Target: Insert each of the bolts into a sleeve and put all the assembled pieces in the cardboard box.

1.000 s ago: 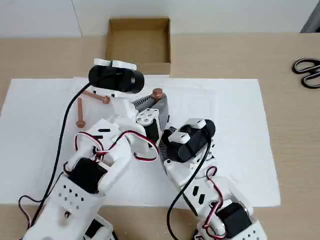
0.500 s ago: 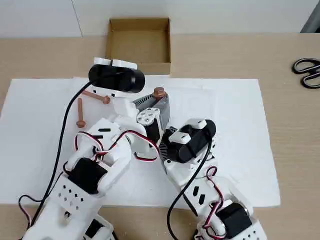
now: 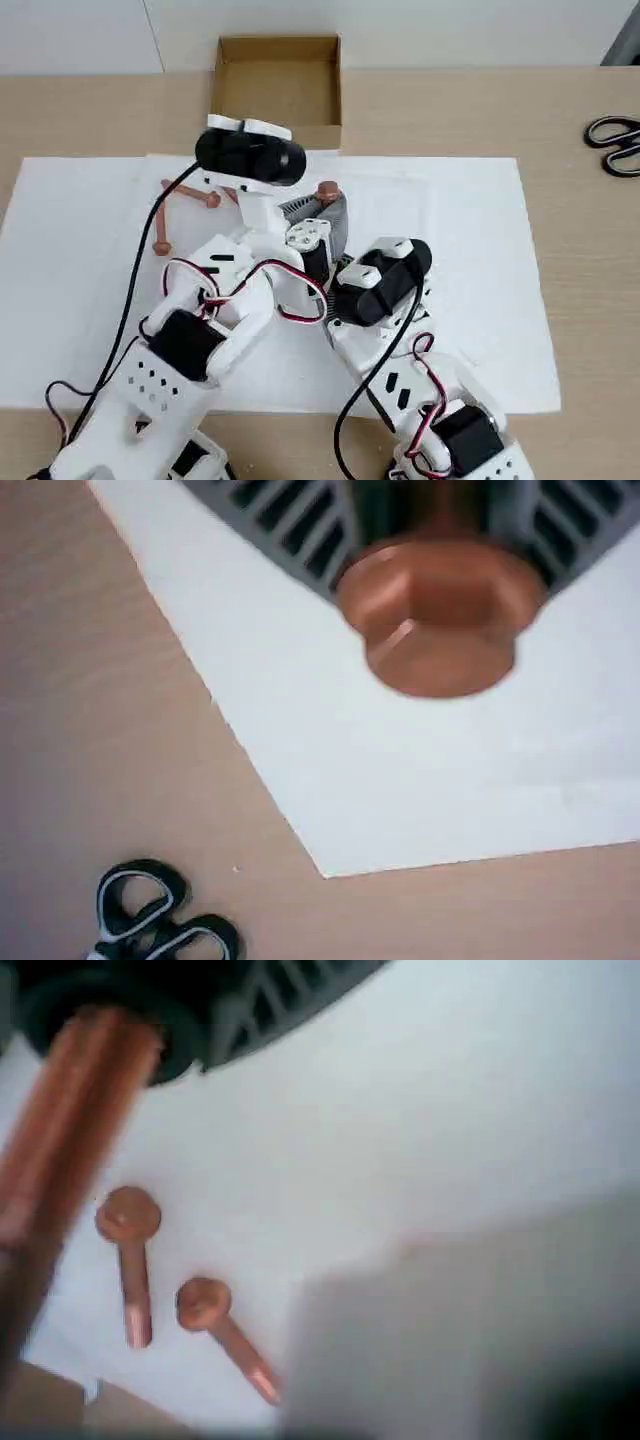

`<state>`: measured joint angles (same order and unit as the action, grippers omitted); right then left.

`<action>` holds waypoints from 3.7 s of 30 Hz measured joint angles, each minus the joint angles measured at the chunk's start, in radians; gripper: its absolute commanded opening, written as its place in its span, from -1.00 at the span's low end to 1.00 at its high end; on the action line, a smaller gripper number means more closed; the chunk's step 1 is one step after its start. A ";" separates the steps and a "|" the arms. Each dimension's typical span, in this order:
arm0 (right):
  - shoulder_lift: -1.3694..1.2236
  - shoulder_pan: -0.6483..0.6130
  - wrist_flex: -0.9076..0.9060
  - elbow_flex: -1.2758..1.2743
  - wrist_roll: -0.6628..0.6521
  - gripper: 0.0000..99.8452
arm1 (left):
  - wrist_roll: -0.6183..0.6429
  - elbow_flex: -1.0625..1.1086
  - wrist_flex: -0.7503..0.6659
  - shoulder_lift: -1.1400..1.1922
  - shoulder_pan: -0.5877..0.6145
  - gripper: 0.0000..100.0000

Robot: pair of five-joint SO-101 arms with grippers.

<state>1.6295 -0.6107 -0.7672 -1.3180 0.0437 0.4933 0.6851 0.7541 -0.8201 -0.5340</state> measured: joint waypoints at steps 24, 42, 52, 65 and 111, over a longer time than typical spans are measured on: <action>-0.002 0.000 0.000 -0.002 0.000 -0.99 | 0.000 -0.003 0.069 0.003 0.000 -0.99; -0.005 0.000 0.000 -0.005 0.002 -0.99 | -0.020 0.063 0.106 -0.068 -0.005 -0.99; -0.005 0.000 0.000 -0.005 0.002 -0.99 | -0.038 0.094 0.078 -0.077 -0.005 -0.99; -0.006 0.005 0.000 -0.011 0.003 -0.99 | -0.038 0.026 0.101 0.028 -0.008 -0.99; -0.006 0.000 -0.002 -0.017 0.003 -0.99 | -0.014 -0.052 0.298 0.063 -0.014 -0.99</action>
<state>1.6233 -0.6107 -0.7687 -1.3349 0.0468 0.4795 0.6329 1.0518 -0.7572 -0.5478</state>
